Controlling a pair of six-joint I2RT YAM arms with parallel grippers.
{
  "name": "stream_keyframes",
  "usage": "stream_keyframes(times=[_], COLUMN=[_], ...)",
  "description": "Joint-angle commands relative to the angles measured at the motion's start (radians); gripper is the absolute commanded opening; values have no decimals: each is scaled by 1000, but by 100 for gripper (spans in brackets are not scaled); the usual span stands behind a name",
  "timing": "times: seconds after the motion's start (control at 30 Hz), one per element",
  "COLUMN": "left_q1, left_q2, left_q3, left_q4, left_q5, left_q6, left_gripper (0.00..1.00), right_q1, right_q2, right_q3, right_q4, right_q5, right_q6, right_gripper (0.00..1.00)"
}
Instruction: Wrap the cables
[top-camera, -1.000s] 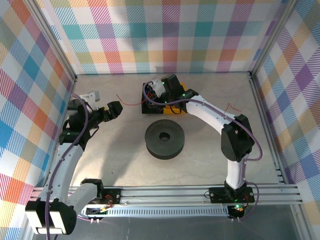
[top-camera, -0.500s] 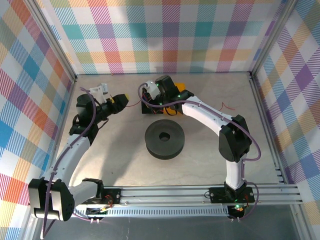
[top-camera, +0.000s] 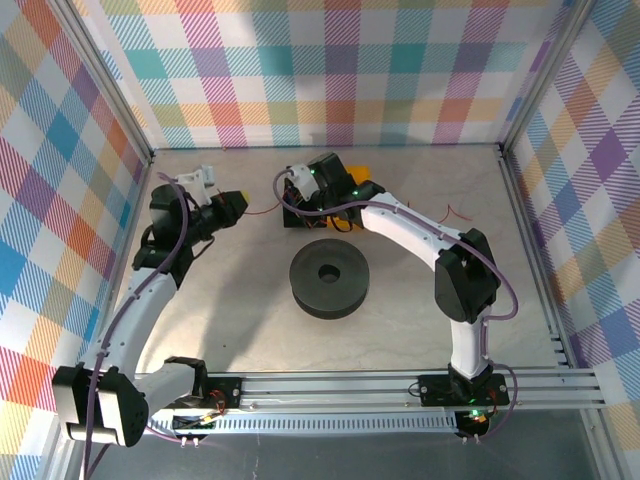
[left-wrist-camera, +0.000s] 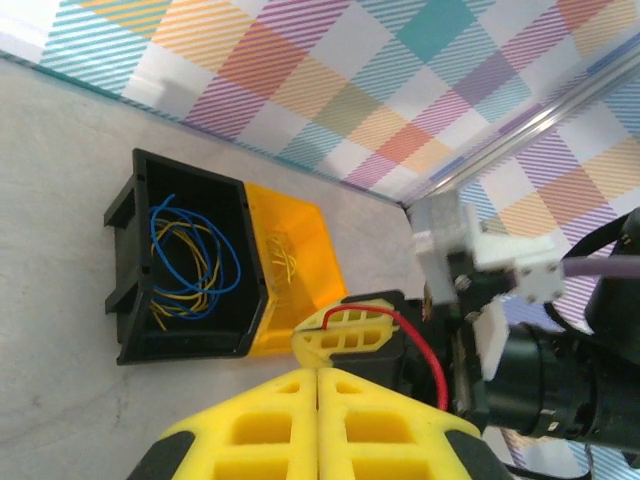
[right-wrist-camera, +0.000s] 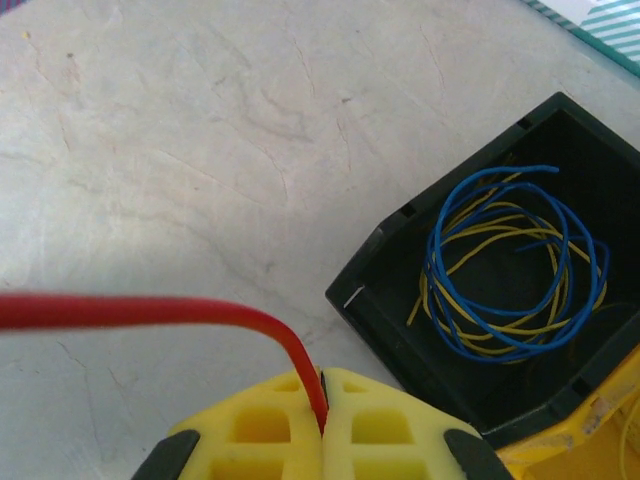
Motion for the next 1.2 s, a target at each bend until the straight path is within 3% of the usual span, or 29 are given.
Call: stream_keyframes(times=[0.0,0.23,0.57,0.6,0.67,0.77,0.8,0.9,1.07,1.17], left_q1=[64,215,230,231,231,231,230,230,204,118], left_q2=[-55,-72,-87,-90,-91,-121,-138,-213,-300,-327], left_q3=[72,123,153,159,183,204,202,174,40,-85], left_q4=[-119,-184,-237,-268,-321,-415,-444,-526,-568,-538], left_q5=[-20,68,-14,-5,22,0,-18,-57,-6,-24], left_q6=[22,-25,38,57,116,205,226,278,283,249], left_gripper=[0,0,0,7,51,84,91,100,100,100], right_q1=[-23,-55,-57,-57,-57,-58,-57,-57,-72,-92], right_q2=[-6,-18,-52,-55,-60,-49,-44,-24,14,14], right_q3=[-45,-109,-149,-149,-141,-105,-93,-55,21,44], right_q4=[-19,3,21,22,22,0,-8,-31,-76,-77], right_q5=[71,113,86,76,56,43,43,55,75,30], right_q6=[-44,-56,-87,-92,-104,-126,-134,-158,-160,-124], right_gripper=[0,0,0,0,0,0,0,0,0,0])
